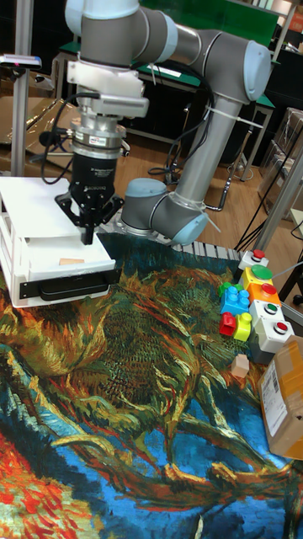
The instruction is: Put things in the drawer
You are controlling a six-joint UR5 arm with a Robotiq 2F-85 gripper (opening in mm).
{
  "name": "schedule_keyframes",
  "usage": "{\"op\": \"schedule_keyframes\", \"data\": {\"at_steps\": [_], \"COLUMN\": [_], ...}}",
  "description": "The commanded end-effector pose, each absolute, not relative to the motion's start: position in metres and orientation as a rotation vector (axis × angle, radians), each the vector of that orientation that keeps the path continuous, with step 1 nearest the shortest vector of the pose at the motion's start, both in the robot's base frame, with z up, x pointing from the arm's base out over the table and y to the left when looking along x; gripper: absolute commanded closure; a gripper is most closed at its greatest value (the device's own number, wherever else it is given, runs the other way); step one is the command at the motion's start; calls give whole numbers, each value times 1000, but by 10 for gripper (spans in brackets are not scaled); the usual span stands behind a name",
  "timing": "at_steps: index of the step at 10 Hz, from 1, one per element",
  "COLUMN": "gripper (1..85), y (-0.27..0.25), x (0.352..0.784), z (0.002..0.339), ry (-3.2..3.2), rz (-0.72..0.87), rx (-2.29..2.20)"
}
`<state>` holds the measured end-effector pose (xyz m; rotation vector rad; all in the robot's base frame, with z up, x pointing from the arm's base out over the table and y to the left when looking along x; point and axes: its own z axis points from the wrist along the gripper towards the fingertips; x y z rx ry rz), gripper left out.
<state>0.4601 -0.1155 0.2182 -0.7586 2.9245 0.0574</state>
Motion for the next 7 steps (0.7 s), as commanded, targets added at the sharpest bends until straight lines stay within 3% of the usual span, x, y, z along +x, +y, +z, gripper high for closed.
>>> {"op": "schedule_keyframes", "data": {"at_steps": [1,7], "gripper": [843,843], "y": [-103,-115], "x": [475,479], "z": [223,223], "ry": [2924,2930], "rz": [61,-12], "rx": [-710,-672]}}
